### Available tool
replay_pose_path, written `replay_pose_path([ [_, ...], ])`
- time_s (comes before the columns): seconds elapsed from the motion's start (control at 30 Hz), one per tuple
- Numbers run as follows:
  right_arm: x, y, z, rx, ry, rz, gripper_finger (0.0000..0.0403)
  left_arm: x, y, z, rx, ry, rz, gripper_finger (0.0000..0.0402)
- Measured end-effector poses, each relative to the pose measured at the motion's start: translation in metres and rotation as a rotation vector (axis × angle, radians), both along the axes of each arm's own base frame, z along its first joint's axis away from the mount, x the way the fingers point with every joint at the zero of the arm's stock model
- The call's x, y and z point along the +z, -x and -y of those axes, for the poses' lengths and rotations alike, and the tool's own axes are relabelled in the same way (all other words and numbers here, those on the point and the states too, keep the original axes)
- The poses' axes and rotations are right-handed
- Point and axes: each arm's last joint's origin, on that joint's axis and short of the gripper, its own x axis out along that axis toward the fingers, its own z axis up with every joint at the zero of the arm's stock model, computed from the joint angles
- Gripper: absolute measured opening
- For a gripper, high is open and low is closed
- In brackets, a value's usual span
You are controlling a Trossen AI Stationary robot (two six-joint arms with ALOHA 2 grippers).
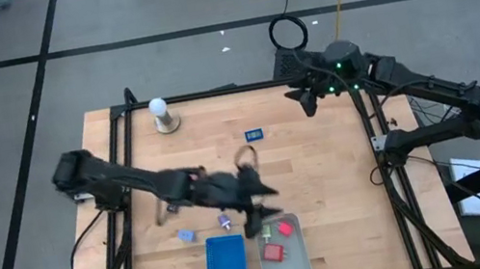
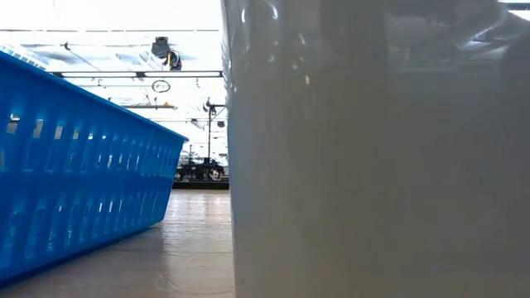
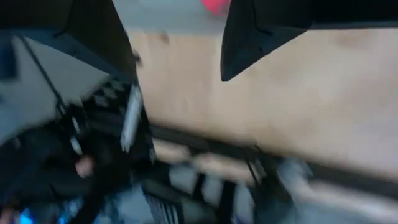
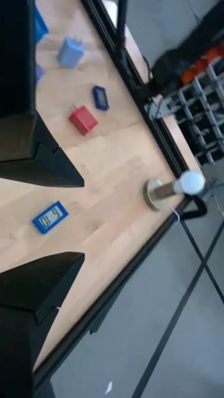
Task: Pick & Place Office items
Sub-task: Put the blue digital clock into the blue bin
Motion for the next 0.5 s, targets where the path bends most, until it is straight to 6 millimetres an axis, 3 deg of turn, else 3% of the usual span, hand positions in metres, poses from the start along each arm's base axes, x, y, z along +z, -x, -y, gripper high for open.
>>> replay_pose_path([
  [0.2, -0.010, -0.019, -0.011, 0.091, -0.026, -0.037, 0.0172, 0.047, 0.035, -0.026, 0.109, -0.149, 0.102, 0.0210],
  [0.5, -0.035, -0.054, -0.018, 0.186, -0.038, -0.123, 0.0172, 0.067, 0.070, -0.054, 0.240, -0.130, 0.041, 0.0228],
])
